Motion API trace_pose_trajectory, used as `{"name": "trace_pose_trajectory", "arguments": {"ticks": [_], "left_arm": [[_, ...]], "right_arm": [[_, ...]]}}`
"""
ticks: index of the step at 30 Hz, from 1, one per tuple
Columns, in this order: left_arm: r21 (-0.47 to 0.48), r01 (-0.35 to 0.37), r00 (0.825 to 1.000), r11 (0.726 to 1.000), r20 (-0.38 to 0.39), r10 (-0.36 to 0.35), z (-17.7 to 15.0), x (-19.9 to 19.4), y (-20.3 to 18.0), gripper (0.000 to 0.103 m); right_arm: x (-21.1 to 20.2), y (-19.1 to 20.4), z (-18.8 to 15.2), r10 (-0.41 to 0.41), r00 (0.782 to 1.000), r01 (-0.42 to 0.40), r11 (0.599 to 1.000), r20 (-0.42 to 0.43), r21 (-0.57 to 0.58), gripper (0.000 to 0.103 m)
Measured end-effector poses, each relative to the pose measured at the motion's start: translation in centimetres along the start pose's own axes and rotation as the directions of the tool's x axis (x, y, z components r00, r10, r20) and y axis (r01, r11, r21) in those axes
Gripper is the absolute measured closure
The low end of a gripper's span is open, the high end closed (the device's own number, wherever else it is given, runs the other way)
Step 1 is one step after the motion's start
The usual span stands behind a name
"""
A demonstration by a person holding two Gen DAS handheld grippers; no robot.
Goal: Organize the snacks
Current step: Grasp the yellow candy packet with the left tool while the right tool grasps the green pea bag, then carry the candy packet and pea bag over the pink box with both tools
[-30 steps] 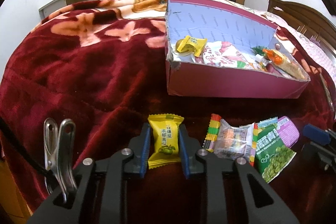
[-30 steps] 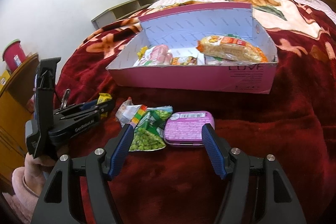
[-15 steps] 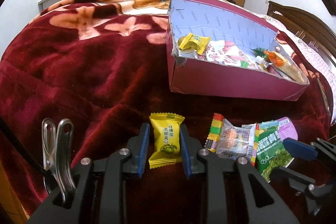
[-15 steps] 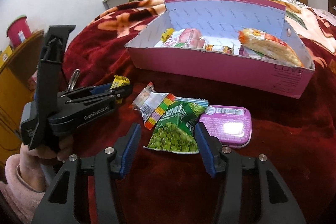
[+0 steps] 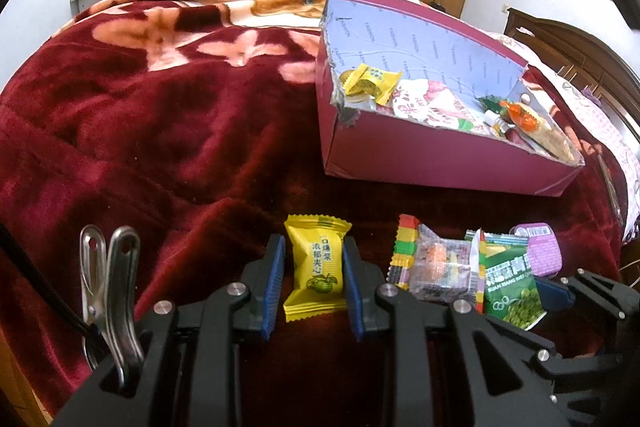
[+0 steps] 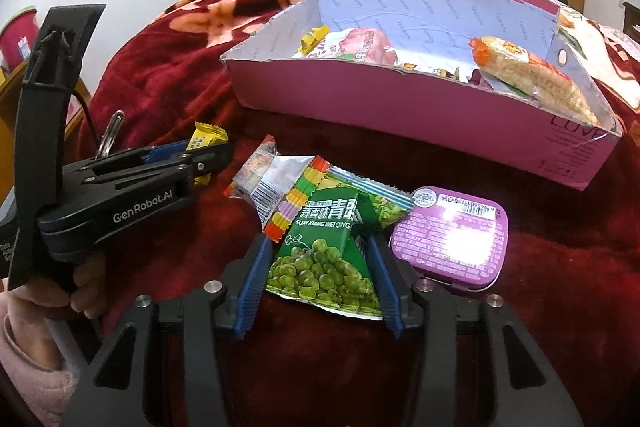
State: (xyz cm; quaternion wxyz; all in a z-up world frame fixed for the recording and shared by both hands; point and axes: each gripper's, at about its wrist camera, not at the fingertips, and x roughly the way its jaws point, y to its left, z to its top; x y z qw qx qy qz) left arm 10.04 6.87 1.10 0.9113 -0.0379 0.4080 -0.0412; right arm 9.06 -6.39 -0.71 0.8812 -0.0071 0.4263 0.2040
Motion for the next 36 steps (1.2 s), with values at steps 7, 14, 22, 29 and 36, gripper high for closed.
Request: {"name": "trace_pose_trajectory", "arguments": {"ticks": [7, 14, 22, 29, 36], "left_arm": [[-0.014, 0.001, 1.0, 1.0, 0.018, -0.001, 0.0, -0.9, 0.0, 0.078], [-0.038, 0.009, 0.999, 0.999, 0.039, -0.008, 0.0, -2.6, 0.1, 0.081], [-0.026, 0.027, 0.997, 0.999, 0.079, -0.025, -0.2, -4.9, -0.9, 0.081], [-0.018, 0.034, 0.995, 0.999, 0.097, -0.032, -0.4, -6.2, -1.5, 0.081], [-0.001, 0.043, 0.992, 0.999, 0.118, -0.043, -0.3, -7.2, -2.2, 0.081]], "right_arm": [[-1.1, -0.4, -0.5, 0.016, 1.0, -0.016, 1.0, 0.021, 0.013, 0.059], [-2.5, -0.5, -1.2, 0.047, 0.998, -0.049, 0.998, 0.049, 0.03, 0.063], [-4.4, -0.6, -1.7, 0.084, 0.991, -0.088, 0.996, 0.107, 0.033, 0.07], [-5.0, -0.5, -2.0, 0.081, 0.989, -0.086, 0.996, 0.127, 0.031, 0.071], [-6.7, -0.5, -1.8, 0.083, 0.981, -0.089, 0.996, 0.178, 0.03, 0.074]]}}
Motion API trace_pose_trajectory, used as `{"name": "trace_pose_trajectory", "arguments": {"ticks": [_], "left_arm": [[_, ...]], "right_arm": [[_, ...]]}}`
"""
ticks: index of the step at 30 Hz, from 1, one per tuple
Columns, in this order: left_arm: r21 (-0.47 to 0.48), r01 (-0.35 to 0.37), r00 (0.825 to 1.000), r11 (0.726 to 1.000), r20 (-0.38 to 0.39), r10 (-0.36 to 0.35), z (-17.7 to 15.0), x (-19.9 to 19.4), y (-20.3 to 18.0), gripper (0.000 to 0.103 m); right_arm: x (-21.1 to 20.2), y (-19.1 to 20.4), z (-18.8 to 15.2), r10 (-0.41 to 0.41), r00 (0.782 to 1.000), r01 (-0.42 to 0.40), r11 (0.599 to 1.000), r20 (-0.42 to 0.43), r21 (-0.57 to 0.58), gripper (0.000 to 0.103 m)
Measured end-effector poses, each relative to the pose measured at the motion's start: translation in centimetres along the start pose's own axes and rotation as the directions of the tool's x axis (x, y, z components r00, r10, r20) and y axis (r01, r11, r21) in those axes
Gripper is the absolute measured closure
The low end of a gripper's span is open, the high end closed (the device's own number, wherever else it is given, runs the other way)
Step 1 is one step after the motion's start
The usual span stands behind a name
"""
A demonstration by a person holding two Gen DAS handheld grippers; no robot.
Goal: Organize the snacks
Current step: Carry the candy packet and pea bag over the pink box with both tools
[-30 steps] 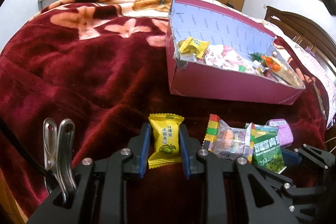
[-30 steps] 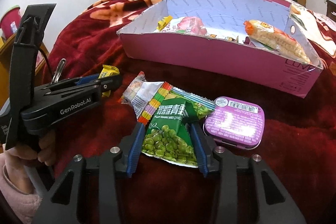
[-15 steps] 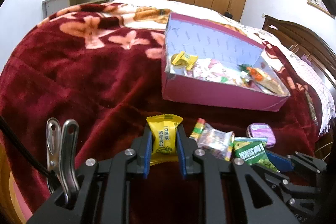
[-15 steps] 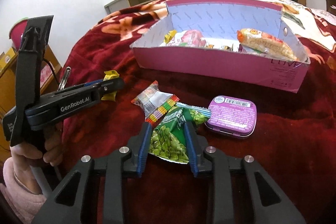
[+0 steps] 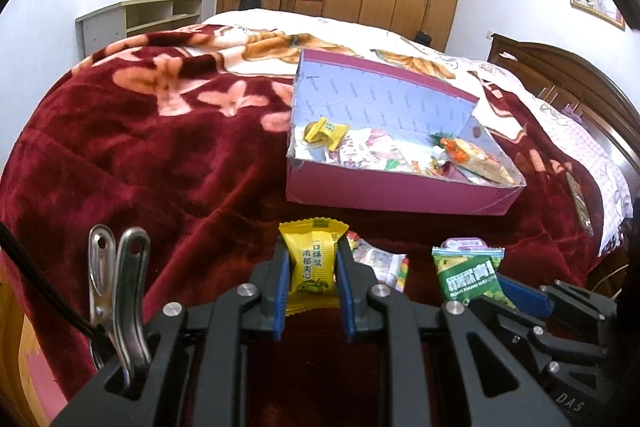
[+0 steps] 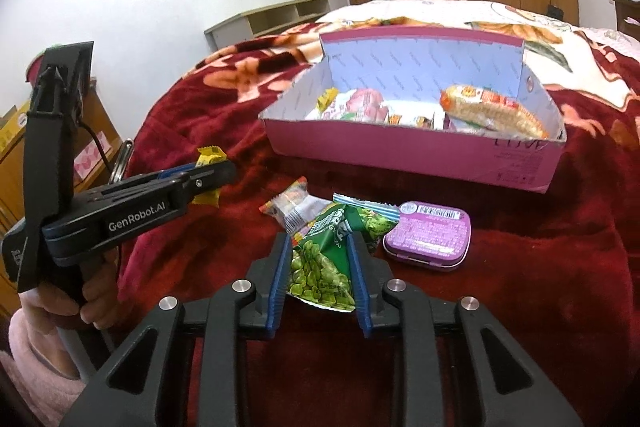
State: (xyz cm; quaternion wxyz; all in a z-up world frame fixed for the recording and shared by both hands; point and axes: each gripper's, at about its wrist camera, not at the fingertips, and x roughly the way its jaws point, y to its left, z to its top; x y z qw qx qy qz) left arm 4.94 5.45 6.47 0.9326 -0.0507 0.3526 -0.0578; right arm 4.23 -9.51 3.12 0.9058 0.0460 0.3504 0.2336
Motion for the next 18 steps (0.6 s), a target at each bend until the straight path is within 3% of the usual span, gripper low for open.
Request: {"name": "trace_pose_trajectory", "arguments": {"ticks": [18], "left_arm": [[0.057, 0.029, 0.999, 0.998, 0.029, -0.03, 3.1, -0.4, -2.4, 0.081]], "right_arm": [[-1.7, -1.0, 2.5, -0.002, 0.998, 0.003, 1.0, 0.063, -0.017, 0.074]]}}
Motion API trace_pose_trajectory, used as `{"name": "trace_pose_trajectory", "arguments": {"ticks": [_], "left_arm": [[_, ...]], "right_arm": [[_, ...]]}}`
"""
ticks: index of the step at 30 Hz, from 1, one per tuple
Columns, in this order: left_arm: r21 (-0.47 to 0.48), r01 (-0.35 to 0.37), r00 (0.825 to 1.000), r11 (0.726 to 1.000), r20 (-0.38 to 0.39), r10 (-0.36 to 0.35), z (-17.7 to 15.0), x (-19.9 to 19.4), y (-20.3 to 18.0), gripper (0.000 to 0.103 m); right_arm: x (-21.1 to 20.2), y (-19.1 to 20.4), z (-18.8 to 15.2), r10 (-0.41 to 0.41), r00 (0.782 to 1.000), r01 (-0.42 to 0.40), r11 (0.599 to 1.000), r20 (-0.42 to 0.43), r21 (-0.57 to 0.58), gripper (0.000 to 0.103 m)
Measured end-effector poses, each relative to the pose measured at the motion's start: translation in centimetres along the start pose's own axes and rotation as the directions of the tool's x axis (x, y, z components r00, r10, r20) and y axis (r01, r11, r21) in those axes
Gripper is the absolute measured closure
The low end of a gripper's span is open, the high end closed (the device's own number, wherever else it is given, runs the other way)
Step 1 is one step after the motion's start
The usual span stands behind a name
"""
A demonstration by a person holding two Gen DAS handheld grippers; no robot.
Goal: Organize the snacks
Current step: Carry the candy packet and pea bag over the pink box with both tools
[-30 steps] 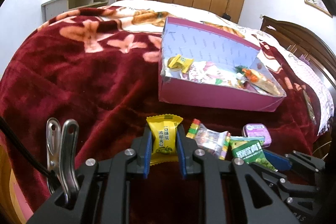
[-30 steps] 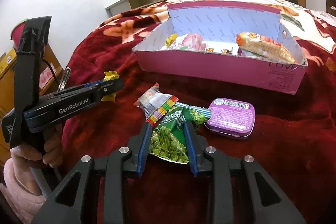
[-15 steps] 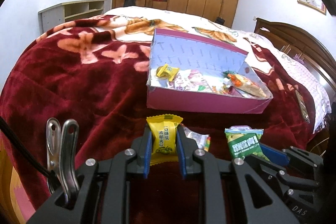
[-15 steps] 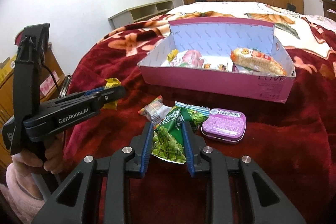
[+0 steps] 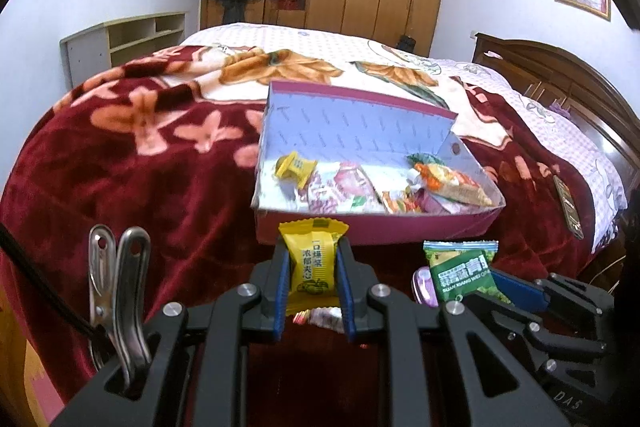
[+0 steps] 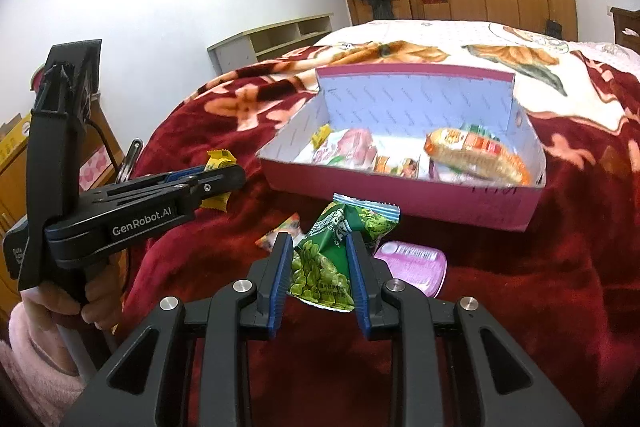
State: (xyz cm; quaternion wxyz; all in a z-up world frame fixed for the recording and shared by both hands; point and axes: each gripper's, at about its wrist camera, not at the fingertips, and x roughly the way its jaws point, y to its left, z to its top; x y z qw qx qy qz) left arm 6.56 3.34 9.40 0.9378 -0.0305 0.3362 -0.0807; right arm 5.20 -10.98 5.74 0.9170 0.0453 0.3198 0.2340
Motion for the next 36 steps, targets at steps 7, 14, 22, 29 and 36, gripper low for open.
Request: {"name": "trace_pose_trajectory", "arguments": {"ticks": [7, 14, 22, 29, 36], "left_arm": [[0.026, 0.002, 1.0, 1.0, 0.017, -0.003, 1.8, 0.8, -0.9, 0.081], [0.041, 0.006, 0.999, 0.999, 0.036, -0.007, 3.5, 2.3, -1.4, 0.081], [0.067, 0.006, 0.999, 0.998, 0.037, -0.008, 5.7, 5.9, -1.9, 0.081], [0.13, -0.021, 0.998, 0.991, 0.062, 0.013, 6.9, 9.5, -3.4, 0.081], [0.117, -0.017, 1.0, 0.993, 0.027, 0.014, 7.3, 12.0, -3.5, 0.081]], "right_arm": [[-0.1, -1.3, 1.7, -0.031, 0.999, 0.031, 1.0, 0.033, -0.004, 0.074], [-0.7, -2.4, 3.0, -0.062, 0.996, 0.062, 0.998, 0.065, -0.001, 0.074], [-0.4, -3.4, 3.6, -0.088, 0.994, 0.087, 0.996, 0.07, 0.01, 0.074], [0.0, -4.4, 4.3, -0.105, 0.992, 0.103, 0.994, 0.077, 0.023, 0.074], [0.2, -5.0, 4.5, -0.116, 0.99, 0.115, 0.993, 0.075, 0.025, 0.074]]}}
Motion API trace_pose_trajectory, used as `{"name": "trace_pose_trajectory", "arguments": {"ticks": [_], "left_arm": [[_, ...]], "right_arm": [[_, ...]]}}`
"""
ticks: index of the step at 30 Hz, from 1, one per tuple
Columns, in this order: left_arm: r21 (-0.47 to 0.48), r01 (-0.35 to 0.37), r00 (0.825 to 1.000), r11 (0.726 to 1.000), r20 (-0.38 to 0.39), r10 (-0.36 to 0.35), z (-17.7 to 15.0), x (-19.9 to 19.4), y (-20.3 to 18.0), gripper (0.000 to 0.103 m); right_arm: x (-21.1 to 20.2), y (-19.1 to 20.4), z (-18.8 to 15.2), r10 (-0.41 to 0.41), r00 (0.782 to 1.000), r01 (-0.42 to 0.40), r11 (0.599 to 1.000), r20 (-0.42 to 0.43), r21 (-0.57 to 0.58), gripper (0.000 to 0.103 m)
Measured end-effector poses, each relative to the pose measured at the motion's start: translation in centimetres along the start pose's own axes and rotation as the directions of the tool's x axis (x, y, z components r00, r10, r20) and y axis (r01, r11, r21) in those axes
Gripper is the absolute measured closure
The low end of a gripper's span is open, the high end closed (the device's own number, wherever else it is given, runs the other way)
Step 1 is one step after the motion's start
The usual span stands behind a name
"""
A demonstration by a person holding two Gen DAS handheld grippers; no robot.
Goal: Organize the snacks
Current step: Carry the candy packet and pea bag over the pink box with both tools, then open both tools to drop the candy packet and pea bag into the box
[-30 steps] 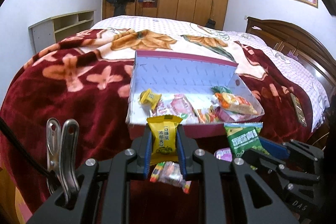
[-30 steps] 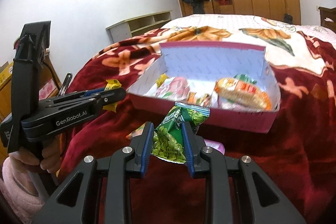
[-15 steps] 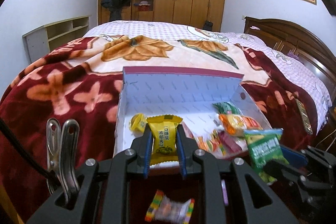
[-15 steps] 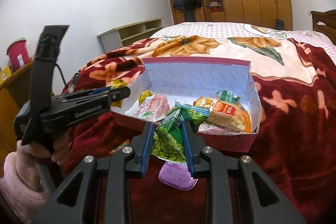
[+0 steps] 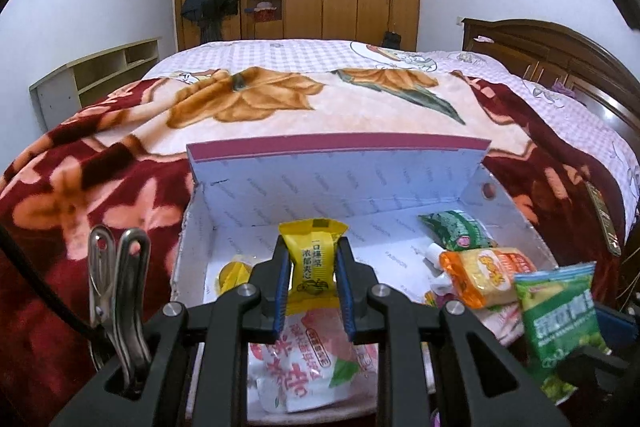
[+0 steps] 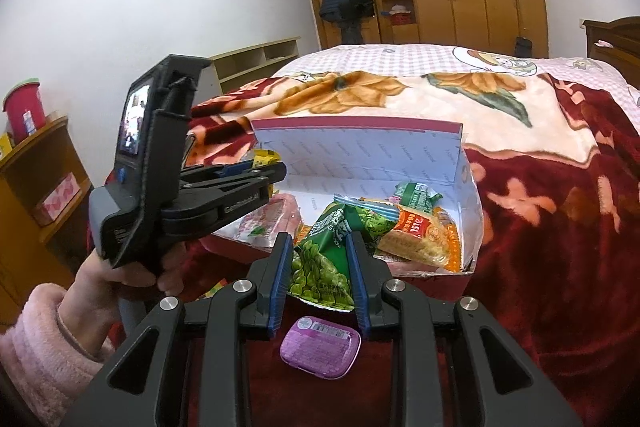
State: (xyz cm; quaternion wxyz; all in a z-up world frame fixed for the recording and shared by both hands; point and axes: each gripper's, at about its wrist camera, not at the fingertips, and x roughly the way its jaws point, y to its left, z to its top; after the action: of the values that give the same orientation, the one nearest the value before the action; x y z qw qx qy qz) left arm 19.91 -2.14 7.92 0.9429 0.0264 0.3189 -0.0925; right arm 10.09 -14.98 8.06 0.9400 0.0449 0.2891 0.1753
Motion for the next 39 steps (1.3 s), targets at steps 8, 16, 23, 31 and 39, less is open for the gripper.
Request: {"name": "trace_pose_trajectory", "arguments": {"ticks": [8, 16, 23, 31, 39], "left_arm": [[-0.042, -0.016, 0.998, 0.999, -0.062, 0.013, -0.9, 1.9, 0.7, 0.062], [-0.089, -0.013, 0.998, 0.996, -0.058, 0.008, -1.5, 2.2, 1.7, 0.045], [-0.102, -0.011, 0.998, 0.995, -0.055, 0.005, -1.7, 2.2, 2.0, 0.042], [-0.108, -0.005, 0.998, 0.994, -0.057, -0.002, -1.8, 2.3, 2.1, 0.042], [-0.109, -0.004, 0.998, 0.994, -0.057, -0.002, -1.8, 2.4, 2.1, 0.041]], "right_arm": [[0.3, -0.2, 0.4, -0.013, 1.0, 0.013, 1.0, 0.003, -0.005, 0.074], [1.8, -1.2, 1.6, -0.029, 1.0, 0.029, 1.0, 0.004, 0.002, 0.074], [3.9, -1.6, 2.7, -0.036, 0.999, 0.036, 0.999, -0.002, 0.002, 0.074], [6.9, -2.2, 3.7, -0.059, 0.998, 0.059, 0.998, -0.031, -0.002, 0.074], [8.6, -2.9, 3.8, -0.088, 0.996, 0.088, 0.996, -0.036, 0.009, 0.074]]}}
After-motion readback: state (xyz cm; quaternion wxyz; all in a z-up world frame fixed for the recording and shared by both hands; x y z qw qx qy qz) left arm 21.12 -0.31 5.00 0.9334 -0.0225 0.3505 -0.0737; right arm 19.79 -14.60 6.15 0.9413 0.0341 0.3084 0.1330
